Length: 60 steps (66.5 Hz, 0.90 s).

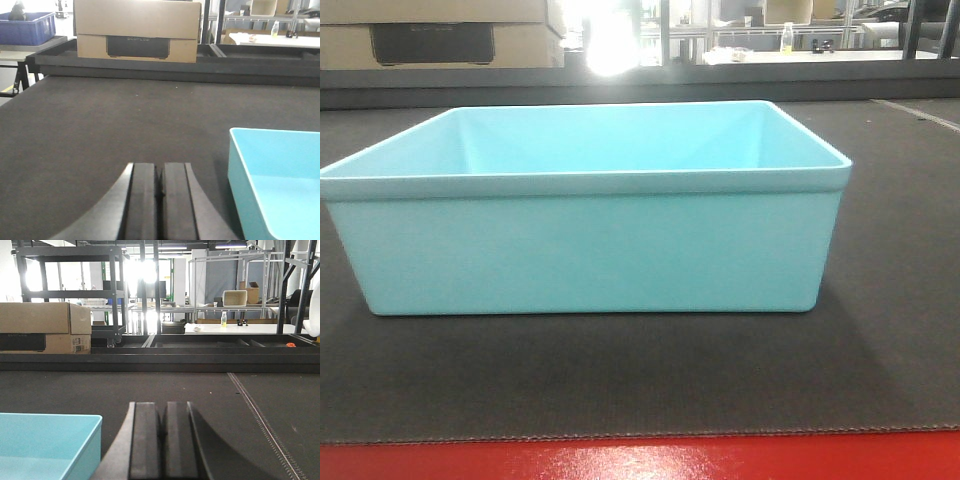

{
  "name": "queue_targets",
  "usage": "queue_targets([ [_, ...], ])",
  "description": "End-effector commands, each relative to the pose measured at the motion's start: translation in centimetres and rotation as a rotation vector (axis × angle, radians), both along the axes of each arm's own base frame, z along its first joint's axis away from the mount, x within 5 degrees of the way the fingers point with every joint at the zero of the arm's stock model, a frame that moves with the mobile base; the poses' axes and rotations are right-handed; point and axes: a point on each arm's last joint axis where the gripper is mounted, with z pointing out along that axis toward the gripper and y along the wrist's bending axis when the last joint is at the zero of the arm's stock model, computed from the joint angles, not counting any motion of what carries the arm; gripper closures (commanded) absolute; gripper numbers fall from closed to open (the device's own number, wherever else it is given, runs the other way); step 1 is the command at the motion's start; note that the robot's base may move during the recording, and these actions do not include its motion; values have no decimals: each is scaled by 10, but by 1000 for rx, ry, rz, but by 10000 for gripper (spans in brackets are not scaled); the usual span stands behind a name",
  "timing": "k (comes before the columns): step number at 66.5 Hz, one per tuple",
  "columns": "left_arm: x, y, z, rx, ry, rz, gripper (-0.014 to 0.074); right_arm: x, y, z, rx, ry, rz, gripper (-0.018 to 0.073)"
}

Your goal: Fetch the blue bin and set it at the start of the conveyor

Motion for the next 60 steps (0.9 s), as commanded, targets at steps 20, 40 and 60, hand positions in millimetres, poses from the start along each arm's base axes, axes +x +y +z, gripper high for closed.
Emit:
queue_targets([
  [20,-7,-1,-87,4,-93,-7,707,-1,0,2,-22,-28,-7,721],
  [40,-8,-1,-86,5,-108,-7,707,-1,0,2,-22,-28,-7,721],
  [60,-8,-1,-86,5,-108,-7,707,-1,0,2,-22,-28,-7,721],
])
